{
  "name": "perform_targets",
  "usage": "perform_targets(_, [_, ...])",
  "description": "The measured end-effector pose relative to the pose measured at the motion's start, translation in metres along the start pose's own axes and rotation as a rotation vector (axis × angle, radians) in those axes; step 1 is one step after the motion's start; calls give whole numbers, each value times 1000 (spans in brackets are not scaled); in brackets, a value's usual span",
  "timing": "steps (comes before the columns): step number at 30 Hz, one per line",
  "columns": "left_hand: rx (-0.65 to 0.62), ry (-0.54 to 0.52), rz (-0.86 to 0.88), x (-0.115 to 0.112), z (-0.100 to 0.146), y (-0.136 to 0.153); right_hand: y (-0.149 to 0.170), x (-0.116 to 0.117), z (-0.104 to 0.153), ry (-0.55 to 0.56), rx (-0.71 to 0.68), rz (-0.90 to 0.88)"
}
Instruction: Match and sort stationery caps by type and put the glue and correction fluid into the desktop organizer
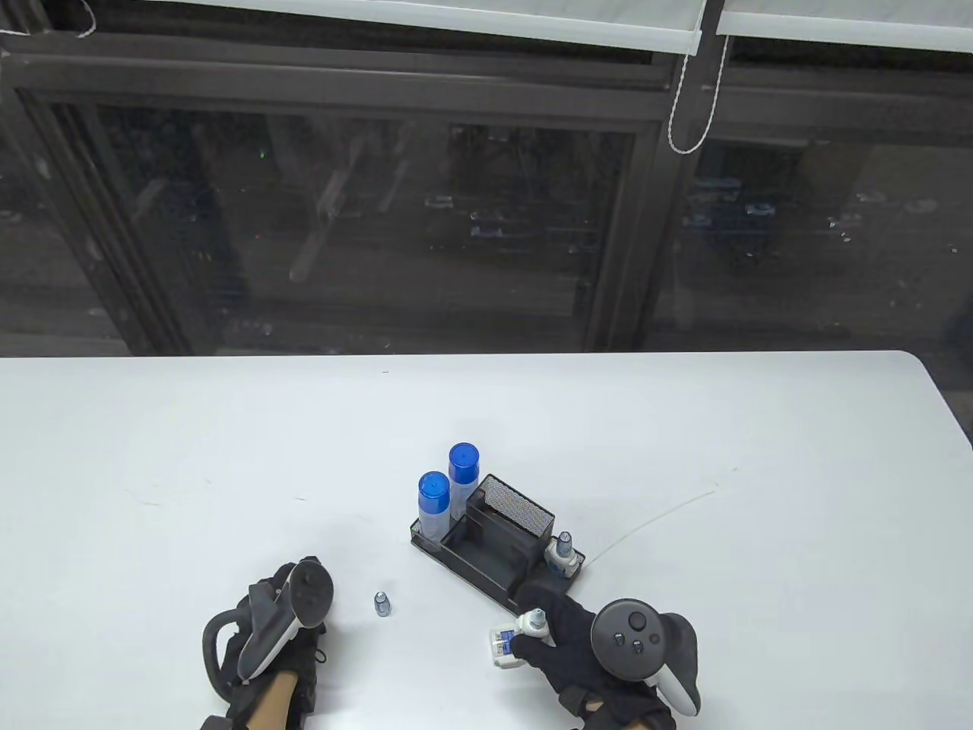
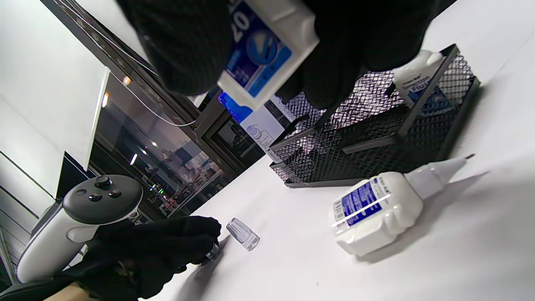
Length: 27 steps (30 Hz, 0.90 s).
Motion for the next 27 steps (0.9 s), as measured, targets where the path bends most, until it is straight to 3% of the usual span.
perform_targets(4, [-8, -42, 2, 9, 3, -2, 0, 1, 0, -1, 0, -4])
perform_targets(9, [-114, -233, 145, 61, 20, -22, 0, 1, 0, 3, 1, -5])
perform_targets(13, [-313, -361, 413, 113, 44, -62, 0, 2, -1, 0, -2, -15])
perform_targets(18, [-612, -379, 552, 160, 66, -132, -1, 4, -1, -3, -5, -30])
perform_targets(22, [-719, -370, 537, 162, 74, -172, -1, 3, 0, 8, -8, -33])
perform_targets(27, [-766, -303, 461, 137, 71, -200, -1, 4, -1, 3, -8, -41])
Point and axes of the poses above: the tracker on the back of each hand, its own y axis roughly to the little-finger side, its own z axis roughly from the fingertips to the wrist, x = y × z, the point moved 5 cm from there along -z, roughly from the wrist to the fingertips, and after that the axes turned 13 degrees about -x, right-handed, at the moved point
